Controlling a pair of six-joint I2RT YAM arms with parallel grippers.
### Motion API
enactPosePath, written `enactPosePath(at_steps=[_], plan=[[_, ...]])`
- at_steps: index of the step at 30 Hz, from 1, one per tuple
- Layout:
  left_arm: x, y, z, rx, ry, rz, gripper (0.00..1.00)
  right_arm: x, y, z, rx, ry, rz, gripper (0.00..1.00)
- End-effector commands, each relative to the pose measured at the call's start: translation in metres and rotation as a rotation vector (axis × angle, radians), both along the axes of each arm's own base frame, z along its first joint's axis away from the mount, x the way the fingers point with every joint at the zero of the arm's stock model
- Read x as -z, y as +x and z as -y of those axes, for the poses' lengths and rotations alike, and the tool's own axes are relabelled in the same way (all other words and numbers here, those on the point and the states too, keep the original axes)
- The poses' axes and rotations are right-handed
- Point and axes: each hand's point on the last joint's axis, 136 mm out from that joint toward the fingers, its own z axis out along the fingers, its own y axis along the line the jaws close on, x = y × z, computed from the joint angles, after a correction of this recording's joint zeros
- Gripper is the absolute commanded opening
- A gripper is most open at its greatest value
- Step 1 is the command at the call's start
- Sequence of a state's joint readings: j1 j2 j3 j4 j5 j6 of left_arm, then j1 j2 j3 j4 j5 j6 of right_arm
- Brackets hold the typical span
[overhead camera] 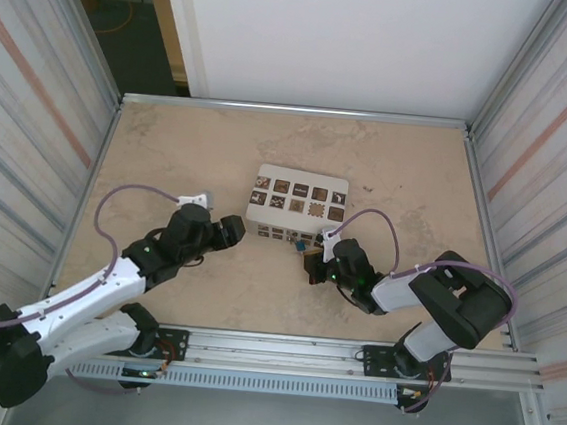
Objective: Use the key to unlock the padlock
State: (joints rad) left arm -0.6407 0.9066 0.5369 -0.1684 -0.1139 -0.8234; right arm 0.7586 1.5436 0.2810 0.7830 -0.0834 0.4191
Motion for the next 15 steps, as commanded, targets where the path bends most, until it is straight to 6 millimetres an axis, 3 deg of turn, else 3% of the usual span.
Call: enactPosePath(at_steps=[1,8,15], plan=[[-0.005,0.002,-0.007,0.004,-0.016,0.004,0.73,0.012,-0.003,0.011,0.037,-0.026,-0.05,0.11],[0.001,0.01,-0.02,-0.019,-0.074,-0.033,0.73,0.007,-0.003,0.016,0.047,-0.035,-0.031,0.27],[-0.002,0.019,-0.014,0.037,-0.08,-0.043,0.8,-0.013,-0.001,0.018,0.047,-0.026,0.002,0.42]])
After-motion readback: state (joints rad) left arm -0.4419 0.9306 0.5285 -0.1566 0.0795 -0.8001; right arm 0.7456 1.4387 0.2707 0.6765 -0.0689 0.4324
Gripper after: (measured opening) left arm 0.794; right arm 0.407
